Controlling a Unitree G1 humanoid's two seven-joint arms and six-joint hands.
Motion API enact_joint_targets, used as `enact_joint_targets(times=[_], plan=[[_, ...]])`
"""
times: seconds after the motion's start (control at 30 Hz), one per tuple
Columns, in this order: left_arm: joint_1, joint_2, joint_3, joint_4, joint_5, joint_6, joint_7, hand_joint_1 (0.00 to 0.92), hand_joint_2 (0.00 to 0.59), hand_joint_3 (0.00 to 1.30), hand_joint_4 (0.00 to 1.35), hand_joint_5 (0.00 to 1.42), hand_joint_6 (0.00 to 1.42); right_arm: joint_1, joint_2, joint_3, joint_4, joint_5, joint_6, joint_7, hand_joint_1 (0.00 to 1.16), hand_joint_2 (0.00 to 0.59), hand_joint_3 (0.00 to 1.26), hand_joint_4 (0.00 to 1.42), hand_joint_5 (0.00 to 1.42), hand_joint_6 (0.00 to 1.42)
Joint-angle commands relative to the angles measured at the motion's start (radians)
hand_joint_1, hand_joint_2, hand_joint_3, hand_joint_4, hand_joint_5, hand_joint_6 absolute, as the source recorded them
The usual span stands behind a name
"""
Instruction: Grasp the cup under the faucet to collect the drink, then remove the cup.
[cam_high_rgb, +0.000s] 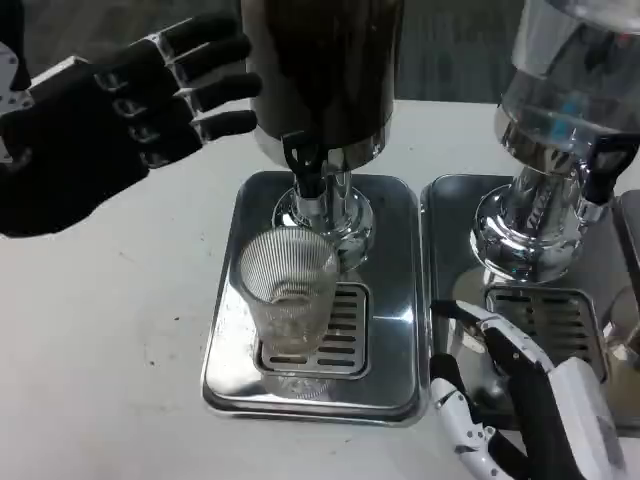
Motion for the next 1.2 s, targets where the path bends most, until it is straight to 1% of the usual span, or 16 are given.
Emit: enact_joint_targets(times=[0.03, 0.17, 0.27, 0.43, 0.57, 0.7, 0.97, 1.1, 1.2], plan=[[-0.065, -0.022, 0.004, 0.009, 0.041, 0.084, -0.062, 0.000, 0.065, 0.10, 0.00, 0.04, 0.08, 0.007, 0.011, -0.005, 0.012, 0.011, -0.029, -0.031, 0.30, 0.421, 0.30, 0.23, 0.17, 0.13], [-0.103, -0.039, 0.004, 0.031, 0.072, 0.147, -0.104, 0.000, 0.069, 0.08, 0.00, 0.04, 0.07, 0.006, 0.014, -0.005, 0.026, 0.016, -0.036, -0.037, 0.29, 0.427, 0.31, 0.23, 0.18, 0.14], [-0.129, -0.051, 0.004, 0.050, 0.098, 0.160, -0.119, 0.000, 0.071, 0.08, 0.00, 0.04, 0.07, 0.004, 0.018, -0.004, 0.032, 0.019, -0.040, -0.042, 0.29, 0.428, 0.31, 0.23, 0.18, 0.14], [-0.159, -0.068, 0.027, 0.085, 0.141, 0.128, -0.110, 0.000, 0.071, 0.12, 0.02, 0.08, 0.10, -0.003, 0.024, -0.004, 0.044, 0.028, -0.045, -0.043, 0.29, 0.428, 0.32, 0.23, 0.18, 0.14], [-0.171, -0.076, 0.045, 0.092, 0.153, 0.111, -0.100, 0.000, 0.071, 0.13, 0.02, 0.08, 0.10, -0.003, 0.028, 0.002, 0.046, 0.019, -0.042, -0.047, 0.27, 0.436, 0.33, 0.23, 0.18, 0.14], [-0.181, -0.083, 0.057, 0.098, 0.179, 0.092, -0.096, 0.000, 0.070, 0.14, 0.02, 0.09, 0.10, -0.005, 0.033, 0.000, 0.051, 0.038, -0.045, -0.042, 0.26, 0.430, 0.33, 0.23, 0.18, 0.13], [-0.194, -0.107, 0.050, 0.125, 0.226, 0.043, -0.086, 0.000, 0.070, 0.14, 0.03, 0.09, 0.10, -0.002, 0.032, -0.003, 0.051, 0.045, -0.046, -0.036, 0.25, 0.420, 0.33, 0.24, 0.20, 0.13], [-0.190, -0.129, 0.036, 0.129, 0.250, 0.017, -0.085, 0.000, 0.070, 0.14, 0.03, 0.09, 0.11, 0.004, 0.035, -0.003, 0.049, 0.048, -0.047, -0.038, 0.25, 0.420, 0.33, 0.24, 0.20, 0.13], [-0.184, -0.152, 0.032, 0.122, 0.263, 0.010, -0.084, 0.000, 0.068, 0.14, 0.03, 0.09, 0.11, 0.009, 0.036, -0.004, 0.050, 0.053, -0.048, -0.038, 0.25, 0.420, 0.33, 0.24, 0.20, 0.13]])
